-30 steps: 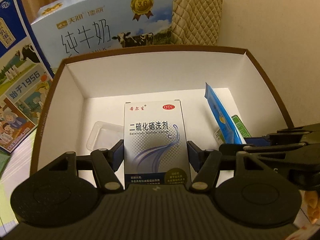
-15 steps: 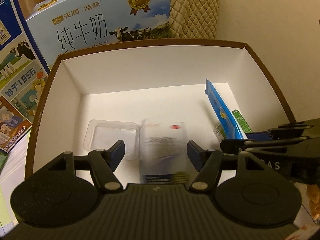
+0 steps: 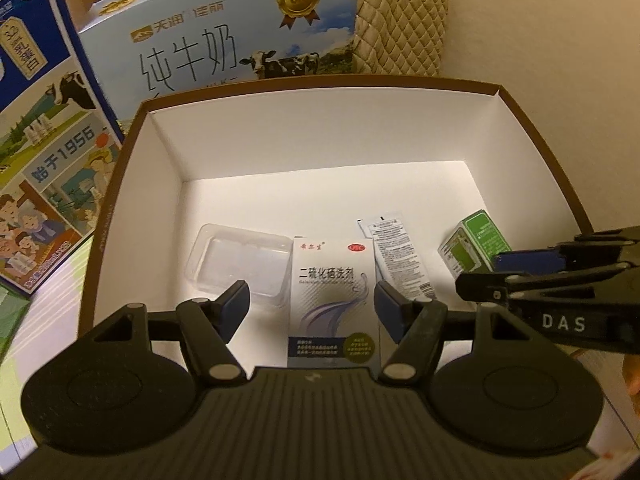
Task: Organize rigid objects
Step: 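Open the left tool to set down the medicine box while the right tool releases the toothpaste, then withdraw both tools up out of the brown box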
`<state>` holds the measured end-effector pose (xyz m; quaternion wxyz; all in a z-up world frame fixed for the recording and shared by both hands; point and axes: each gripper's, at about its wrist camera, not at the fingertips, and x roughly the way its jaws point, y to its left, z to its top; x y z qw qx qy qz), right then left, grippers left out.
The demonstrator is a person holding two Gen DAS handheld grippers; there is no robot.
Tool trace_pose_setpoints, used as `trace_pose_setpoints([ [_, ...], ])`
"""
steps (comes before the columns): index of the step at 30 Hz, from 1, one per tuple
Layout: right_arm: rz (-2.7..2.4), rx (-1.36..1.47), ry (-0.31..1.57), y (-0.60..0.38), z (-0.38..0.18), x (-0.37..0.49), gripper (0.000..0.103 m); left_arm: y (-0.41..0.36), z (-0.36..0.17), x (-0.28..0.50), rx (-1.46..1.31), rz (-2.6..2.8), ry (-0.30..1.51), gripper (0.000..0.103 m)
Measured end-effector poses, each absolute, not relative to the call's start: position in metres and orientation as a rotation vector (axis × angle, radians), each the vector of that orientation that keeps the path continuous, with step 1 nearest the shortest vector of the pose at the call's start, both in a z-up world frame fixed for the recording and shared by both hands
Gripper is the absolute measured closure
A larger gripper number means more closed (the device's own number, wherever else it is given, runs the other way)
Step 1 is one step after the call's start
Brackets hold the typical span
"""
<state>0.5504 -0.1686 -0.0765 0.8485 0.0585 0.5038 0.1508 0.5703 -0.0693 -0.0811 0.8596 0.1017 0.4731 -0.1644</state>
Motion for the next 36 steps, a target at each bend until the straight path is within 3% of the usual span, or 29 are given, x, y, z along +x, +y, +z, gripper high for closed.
trace_pose_setpoints([
  [10,0.328,0.111,1.066,-0.169,-0.073,0.54,0.06,-0.058,-0.073,0.562,0.204,-0.316,0.99,0.038],
  [21,0.349,0.097,1.006,-0.17,-0.056,0.518,0.034,-0.044,-0.051,0.536,0.172,-0.285,0.96,0.035],
  [36,0.391,0.136,0.915,-0.185,-0.009,0.465,0.029,-0.026,0.001,0.468,0.117,-0.215,0.884,0.035],
])
